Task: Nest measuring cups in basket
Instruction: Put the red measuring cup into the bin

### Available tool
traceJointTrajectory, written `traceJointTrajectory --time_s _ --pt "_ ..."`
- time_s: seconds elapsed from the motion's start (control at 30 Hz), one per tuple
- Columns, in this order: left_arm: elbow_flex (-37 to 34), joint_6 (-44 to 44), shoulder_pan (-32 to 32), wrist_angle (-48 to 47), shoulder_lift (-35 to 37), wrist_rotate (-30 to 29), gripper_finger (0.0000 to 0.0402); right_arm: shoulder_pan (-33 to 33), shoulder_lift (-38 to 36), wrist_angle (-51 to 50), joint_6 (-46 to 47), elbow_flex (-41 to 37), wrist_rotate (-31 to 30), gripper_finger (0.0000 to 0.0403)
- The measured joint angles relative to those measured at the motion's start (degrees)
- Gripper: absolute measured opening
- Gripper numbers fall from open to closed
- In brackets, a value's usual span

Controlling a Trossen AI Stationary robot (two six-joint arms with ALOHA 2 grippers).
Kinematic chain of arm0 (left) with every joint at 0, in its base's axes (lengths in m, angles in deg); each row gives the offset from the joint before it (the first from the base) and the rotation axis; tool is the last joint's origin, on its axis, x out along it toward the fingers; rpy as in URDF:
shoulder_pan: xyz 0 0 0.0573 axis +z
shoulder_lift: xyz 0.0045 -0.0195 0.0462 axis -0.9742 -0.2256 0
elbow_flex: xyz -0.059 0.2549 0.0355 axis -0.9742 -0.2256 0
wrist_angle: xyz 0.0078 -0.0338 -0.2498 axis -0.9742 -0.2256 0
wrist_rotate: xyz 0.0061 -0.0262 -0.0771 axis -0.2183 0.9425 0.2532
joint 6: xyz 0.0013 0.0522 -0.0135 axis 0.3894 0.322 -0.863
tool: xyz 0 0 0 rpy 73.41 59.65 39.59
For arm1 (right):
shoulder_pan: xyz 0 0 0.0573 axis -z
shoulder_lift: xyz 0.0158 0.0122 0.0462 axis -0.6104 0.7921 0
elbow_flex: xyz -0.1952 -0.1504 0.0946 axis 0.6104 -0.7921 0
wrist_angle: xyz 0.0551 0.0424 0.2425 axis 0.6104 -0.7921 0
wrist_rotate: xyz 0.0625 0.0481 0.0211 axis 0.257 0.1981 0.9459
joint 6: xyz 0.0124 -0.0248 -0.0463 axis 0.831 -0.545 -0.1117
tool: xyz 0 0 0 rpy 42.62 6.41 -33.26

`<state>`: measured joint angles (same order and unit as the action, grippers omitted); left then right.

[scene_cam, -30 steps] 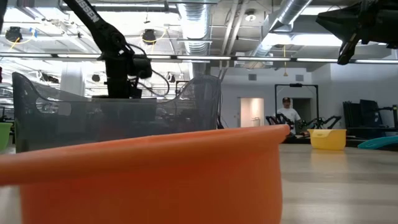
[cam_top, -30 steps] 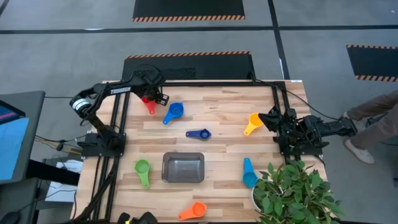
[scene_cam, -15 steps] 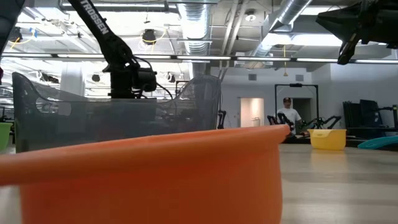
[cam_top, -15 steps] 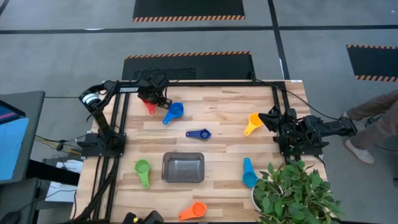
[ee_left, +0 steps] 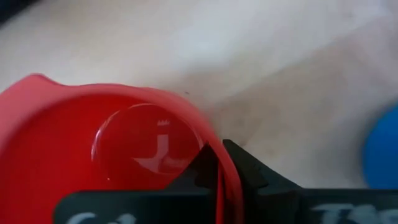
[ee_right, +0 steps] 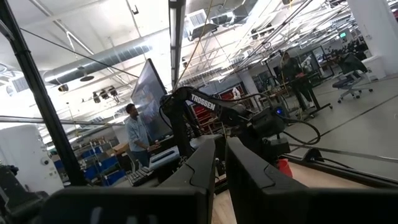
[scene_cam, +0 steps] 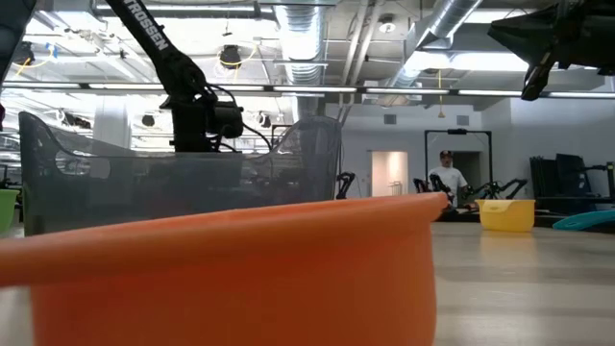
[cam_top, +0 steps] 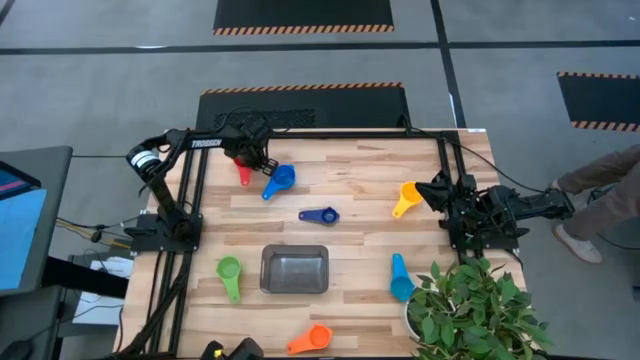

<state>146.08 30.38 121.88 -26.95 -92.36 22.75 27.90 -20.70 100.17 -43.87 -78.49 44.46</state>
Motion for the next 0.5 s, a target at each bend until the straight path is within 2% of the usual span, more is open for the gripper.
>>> traceJointTrajectory --time_s 0.27,0.5 --pt "11.5 3.2 -3.0 -15.2 0.1 2.8 0.0 0.0 0.0 0.0 0.0 0.0 0.0 0.0064" --pt "25.4 7.2 -9.5 -26.8 0.2 3.9 0.0 0.0 0.0 0.0 0.0 0.0 0.0 0.0064"
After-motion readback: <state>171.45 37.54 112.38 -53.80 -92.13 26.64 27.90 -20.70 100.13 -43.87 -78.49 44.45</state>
